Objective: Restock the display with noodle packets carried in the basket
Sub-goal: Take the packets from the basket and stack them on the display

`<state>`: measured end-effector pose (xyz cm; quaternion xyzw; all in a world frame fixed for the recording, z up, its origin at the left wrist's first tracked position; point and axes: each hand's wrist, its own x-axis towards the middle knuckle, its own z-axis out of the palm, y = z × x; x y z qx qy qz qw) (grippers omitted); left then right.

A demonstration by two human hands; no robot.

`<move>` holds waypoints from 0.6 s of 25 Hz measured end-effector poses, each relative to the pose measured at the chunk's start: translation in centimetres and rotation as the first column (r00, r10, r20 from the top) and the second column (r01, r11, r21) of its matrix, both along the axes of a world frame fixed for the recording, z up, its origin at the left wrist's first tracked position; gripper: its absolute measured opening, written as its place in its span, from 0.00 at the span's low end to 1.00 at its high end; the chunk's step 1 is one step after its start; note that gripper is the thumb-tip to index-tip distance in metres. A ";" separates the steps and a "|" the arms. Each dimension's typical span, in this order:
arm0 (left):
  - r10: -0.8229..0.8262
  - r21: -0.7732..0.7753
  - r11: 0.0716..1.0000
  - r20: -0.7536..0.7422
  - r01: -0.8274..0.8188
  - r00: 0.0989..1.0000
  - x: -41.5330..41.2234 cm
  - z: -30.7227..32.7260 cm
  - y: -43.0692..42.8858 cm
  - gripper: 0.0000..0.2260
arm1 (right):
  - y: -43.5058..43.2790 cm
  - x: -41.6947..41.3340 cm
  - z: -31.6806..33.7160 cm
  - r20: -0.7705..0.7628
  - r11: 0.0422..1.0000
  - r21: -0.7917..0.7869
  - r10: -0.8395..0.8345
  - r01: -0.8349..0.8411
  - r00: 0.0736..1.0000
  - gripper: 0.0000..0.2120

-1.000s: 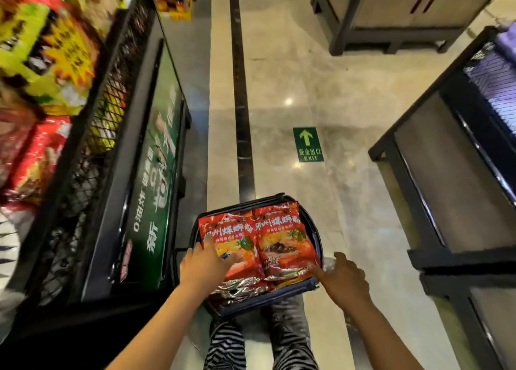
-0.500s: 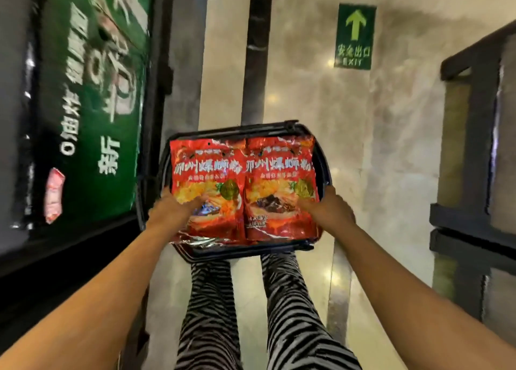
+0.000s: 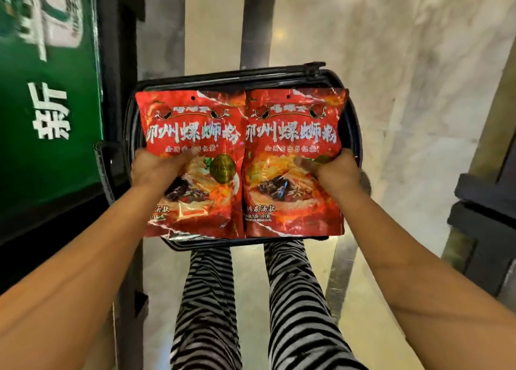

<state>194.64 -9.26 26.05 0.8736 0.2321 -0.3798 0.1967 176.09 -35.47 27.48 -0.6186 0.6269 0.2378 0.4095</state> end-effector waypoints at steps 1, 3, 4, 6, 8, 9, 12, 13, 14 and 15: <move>-0.001 -0.017 1.000 0.002 0.001 1.000 0.1 0.2 0.0 0.54 | 0.1 0.1 -0.1 -0.044 0.999 -0.045 0.026 -0.028 0.999 0.45; -0.022 -0.070 0.997 -0.013 0.021 1.000 0.0 1.5 -0.8 0.42 | 0.6 0.2 -0.3 -0.049 0.994 -0.108 0.001 -0.007 0.999 0.45; -0.035 -0.096 0.995 -0.014 0.033 0.999 0.0 1.9 -1.2 0.35 | 0.9 0.3 -0.2 0.007 0.993 -0.111 -0.043 0.044 0.999 0.44; -0.022 -0.155 0.988 -0.022 0.018 1.000 0.2 2.3 -1.3 0.24 | 1.2 0.6 0.4 0.126 0.991 -0.057 -0.114 0.121 0.986 0.39; 0.008 -0.222 0.975 -0.058 -0.021 0.998 0.4 3.4 -1.5 0.22 | 1.0 1.1 1.7 0.218 0.991 0.048 -0.132 0.124 0.967 0.34; 0.030 -0.242 0.969 -0.081 -0.049 0.996 0.5 4.1 -1.4 0.21 | 0.9 1.3 2.5 0.259 0.989 0.109 -0.127 0.101 0.958 0.30; 0.071 -0.288 0.951 -0.149 -0.112 0.986 0.3 7.0 -0.4 0.17 | 0.7 1.9 5.1 0.288 0.961 0.252 -0.190 0.117 0.939 0.23; 0.079 -0.310 0.942 -0.159 -0.126 0.984 0.1 8.3 0.0 0.19 | 0.9 2.0 6.1 0.282 0.946 0.285 -0.235 0.153 0.930 0.23; 0.091 -0.327 0.935 -0.165 -0.142 0.982 -0.2 9.6 0.5 0.20 | 1.1 2.1 7.0 0.276 0.932 0.312 -0.274 0.183 0.921 0.23; 0.108 -0.329 0.931 -0.168 -0.159 0.980 -0.5 11.0 1.1 0.20 | 1.3 2.1 8.1 0.272 0.921 0.335 -0.298 0.201 0.915 0.22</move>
